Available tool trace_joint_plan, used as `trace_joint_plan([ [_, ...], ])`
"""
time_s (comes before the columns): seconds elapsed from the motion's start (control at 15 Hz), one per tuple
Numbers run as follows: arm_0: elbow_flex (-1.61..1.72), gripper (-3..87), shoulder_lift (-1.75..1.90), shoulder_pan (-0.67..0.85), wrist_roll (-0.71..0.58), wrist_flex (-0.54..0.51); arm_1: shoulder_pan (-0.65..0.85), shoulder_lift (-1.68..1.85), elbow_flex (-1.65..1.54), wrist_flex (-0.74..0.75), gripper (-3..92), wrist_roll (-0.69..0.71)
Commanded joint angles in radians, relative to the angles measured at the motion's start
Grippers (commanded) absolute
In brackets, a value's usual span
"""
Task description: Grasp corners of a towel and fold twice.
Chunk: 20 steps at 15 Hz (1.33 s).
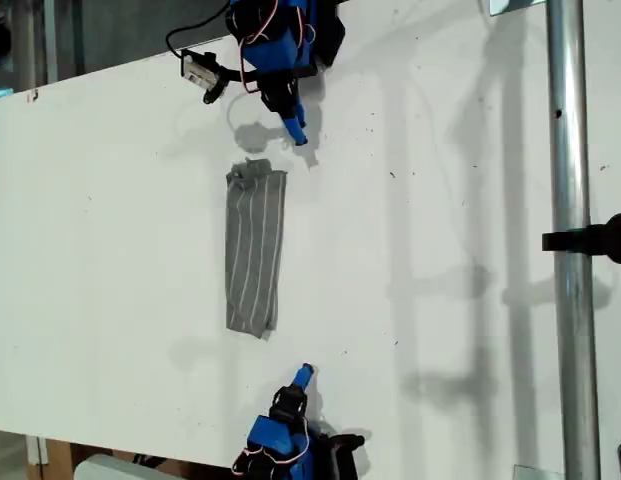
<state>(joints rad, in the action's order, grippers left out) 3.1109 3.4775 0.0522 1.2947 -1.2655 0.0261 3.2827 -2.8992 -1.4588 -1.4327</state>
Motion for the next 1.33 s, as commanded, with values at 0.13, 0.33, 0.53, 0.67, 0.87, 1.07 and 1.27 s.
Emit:
trace_joint_plan([
  [0.13, 0.006, -2.6, 0.003, 0.025, 0.011, 0.000, 0.100, -0.051, 0.201, 0.071, 27.1, 0.196],
  [0.33, 0.006, -2.6, 0.003, 0.029, 0.011, 0.000, 0.304, -0.638, 0.497, 0.183, 33.3, 0.500],
  [0.53, 0.006, -2.6, 0.003, 0.032, 0.011, -0.002, 0.512, -1.060, 0.566, 0.422, 34.7, 0.729],
  [0.67, 0.006, -2.6, 0.003, 0.032, 0.015, -0.005, 0.584, -1.289, 0.583, 0.561, 35.0, 0.772],
  [0.87, 0.006, -2.6, 0.003, 0.037, 0.012, -0.005, 0.623, -1.508, 0.686, 0.604, 35.6, 0.773],
  [1.07, 0.008, -2.6, 0.003, 0.043, 0.012, -0.005, 0.629, -1.655, 0.818, 0.600, 36.2, 0.724],
  [1.27, 0.008, -2.6, 0.003, 0.044, 0.015, -0.006, 0.561, -1.750, 0.911, 0.698, 31.9, 0.627],
])
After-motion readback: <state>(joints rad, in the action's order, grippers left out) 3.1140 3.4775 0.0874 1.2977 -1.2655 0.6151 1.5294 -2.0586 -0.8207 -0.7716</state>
